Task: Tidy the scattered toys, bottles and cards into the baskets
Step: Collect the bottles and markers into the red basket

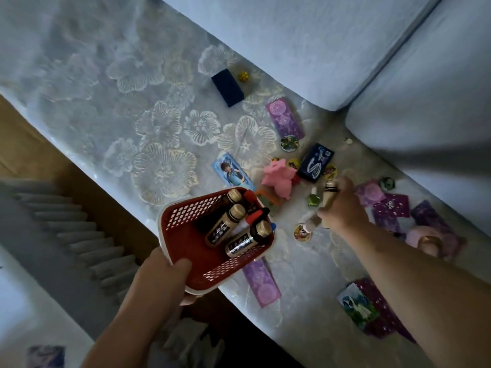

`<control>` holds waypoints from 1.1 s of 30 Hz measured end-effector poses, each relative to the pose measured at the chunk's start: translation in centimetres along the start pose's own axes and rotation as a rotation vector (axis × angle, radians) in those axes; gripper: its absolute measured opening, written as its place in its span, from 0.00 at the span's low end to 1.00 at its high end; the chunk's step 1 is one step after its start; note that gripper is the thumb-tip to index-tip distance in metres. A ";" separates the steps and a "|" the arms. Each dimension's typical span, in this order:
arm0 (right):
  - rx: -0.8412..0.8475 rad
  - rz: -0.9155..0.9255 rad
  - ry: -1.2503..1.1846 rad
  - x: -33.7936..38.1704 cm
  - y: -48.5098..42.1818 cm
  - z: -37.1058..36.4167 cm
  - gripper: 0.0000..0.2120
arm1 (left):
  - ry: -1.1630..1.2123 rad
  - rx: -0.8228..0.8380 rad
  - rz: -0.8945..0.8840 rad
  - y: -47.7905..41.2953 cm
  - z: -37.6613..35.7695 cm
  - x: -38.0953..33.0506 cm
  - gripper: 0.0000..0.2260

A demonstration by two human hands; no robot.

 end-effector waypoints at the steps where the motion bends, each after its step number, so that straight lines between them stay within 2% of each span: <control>1: 0.010 -0.024 -0.062 0.4 0.5 0.1 0.44 | 0.005 -0.001 0.005 -0.2 0.3 0.0 0.09; 3: 0.048 -0.075 -0.263 1.4 1.8 0.3 0.45 | 0.017 -0.003 0.015 -0.4 0.9 -0.2 0.09; 5: 0.098 -0.092 -0.499 3.6 3.6 0.8 0.36 | 0.024 0.008 0.021 -0.2 1.4 -0.5 0.09; 7: 0.194 -0.023 -0.666 6.6 6.0 1.0 0.29 | 0.026 0.016 0.019 -0.1 1.6 -0.8 0.09; 9: 0.276 0.094 -0.693 9.5 8.6 0.6 0.27 | 0.031 0.028 0.017 0.2 1.6 -0.9 0.11; 12: 0.329 0.178 -0.557 12.2 12.0 -0.9 0.27 | 0.024 0.049 0.010 0.7 1.5 -1.0 0.13; 15: 0.336 0.246 -0.220 13.5 13.6 -2.8 0.28 | 0.045 0.092 0.011 1.4 1.1 -1.1 0.13; 17: 0.276 0.327 0.009 13.6 14.8 -1.7 0.27 | 0.047 0.128 -0.012 2.9 0.6 -1.5 0.12; 19: 0.227 0.390 0.118 13.5 15.4 -1.3 0.25 | 0.045 0.150 -0.019 3.7 0.4 -1.5 0.11; 25: 0.098 0.457 0.136 10.6 17.2 2.1 0.13 | 0.048 0.151 -0.072 7.5 -0.7 -1.0 0.10; 30: -0.048 0.469 0.141 7.7 19.1 5.2 0.20 | 0.087 0.150 -0.102 11.1 -1.8 0.3 0.08; 33: -0.009 0.435 0.133 5.6 20.6 6.7 0.23 | 0.114 0.134 -0.123 13.6 -2.6 1.5 0.07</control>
Point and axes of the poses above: each hand's wrist, its own y-axis away from the middle knuckle, its own z-axis out of the back of the hand, x = y × z, the point moved 4 cm from there along -y, towards the middle knuckle, and after that the axes turned 6 degrees about z, right-handed, at the moved point
